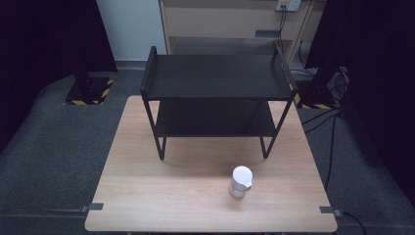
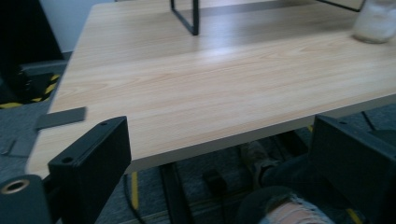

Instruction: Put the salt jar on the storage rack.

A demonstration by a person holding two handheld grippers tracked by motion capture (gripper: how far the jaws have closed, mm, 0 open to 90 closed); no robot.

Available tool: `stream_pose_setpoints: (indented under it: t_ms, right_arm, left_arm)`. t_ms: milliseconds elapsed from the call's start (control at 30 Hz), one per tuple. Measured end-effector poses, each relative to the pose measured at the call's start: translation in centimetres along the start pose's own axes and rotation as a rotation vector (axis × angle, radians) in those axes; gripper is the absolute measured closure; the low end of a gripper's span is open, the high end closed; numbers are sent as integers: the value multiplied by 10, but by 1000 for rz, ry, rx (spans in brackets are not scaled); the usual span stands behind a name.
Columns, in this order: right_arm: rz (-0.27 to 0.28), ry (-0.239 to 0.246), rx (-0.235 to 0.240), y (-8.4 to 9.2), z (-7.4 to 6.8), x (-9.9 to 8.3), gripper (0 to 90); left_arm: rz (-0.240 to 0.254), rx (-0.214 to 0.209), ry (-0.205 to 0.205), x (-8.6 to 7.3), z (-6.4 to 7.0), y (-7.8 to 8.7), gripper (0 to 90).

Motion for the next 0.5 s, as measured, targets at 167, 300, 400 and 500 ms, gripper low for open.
stream_pose_setpoints:
  t_ms: [167,300,400,500]
  right_arm:
    - [79,-18,-81,41,-14,-19,67]
    - [109,-2,-100,52,-14,-19,62]
    - [132,18,-112,58,-14,-17,61]
    - [139,20,-115,63,-13,-16,61]
  left_arm:
    - [40,67,13,3,-3,1,52]
    - [41,71,5,4,-2,1,52]
    - [55,78,1,5,-1,1,52]
    - [54,83,-3,5,-1,1,51]
Point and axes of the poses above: each handheld gripper's, and its own axes: y roughly backward along the jaws, x roughly out of its top, z roughly to its right, the point moved 9 cm from there along -y, roughly forward along the jaws, and after that the axes turned 8 degrees about -y, right-handed, at the moved point
